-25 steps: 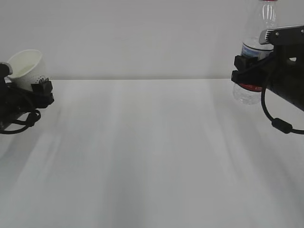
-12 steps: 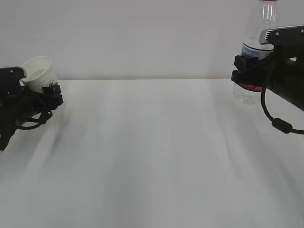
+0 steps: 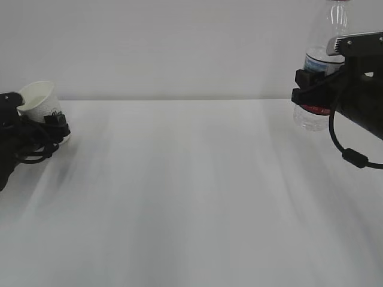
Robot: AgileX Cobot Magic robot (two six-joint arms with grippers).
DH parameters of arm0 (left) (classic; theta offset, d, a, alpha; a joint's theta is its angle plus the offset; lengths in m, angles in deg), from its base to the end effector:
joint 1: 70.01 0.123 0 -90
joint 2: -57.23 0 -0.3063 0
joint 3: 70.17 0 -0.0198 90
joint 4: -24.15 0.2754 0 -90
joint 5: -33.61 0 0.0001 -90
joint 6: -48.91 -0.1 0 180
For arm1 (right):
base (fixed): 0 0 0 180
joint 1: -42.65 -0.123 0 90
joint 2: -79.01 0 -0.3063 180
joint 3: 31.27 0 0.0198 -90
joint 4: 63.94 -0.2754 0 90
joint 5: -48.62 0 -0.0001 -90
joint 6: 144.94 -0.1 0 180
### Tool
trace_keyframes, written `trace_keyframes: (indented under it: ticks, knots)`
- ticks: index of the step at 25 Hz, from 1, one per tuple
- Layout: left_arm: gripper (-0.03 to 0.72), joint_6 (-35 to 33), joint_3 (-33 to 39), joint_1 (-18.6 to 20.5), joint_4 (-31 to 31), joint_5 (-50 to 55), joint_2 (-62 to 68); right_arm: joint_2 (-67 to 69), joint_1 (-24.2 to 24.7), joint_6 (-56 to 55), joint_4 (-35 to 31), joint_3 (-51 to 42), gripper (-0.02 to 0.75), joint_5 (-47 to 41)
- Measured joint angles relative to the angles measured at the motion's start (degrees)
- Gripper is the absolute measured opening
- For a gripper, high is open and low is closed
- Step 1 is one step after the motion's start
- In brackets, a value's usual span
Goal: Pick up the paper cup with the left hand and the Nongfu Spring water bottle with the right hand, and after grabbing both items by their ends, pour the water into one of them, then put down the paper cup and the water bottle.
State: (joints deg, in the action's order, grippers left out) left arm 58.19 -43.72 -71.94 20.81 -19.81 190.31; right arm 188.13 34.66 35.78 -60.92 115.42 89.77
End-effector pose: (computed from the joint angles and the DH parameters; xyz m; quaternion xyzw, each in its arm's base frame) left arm 0.4199 -0.0095 0.0677 -0.0791 0.7954 -0.0505 0.5987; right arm 0.3777 0.0565 0.1865 -0.0850 0.7687 0.0410 0.6326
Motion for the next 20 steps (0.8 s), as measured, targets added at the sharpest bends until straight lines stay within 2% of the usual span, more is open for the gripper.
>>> trace_keyframes:
  ticks: [20]
  knots:
    - [0.497,0.0,-0.6,0.1,0.1,-4.9,2.9,0.0,0.0,-0.3,0.0,0.0,0.377,0.0]
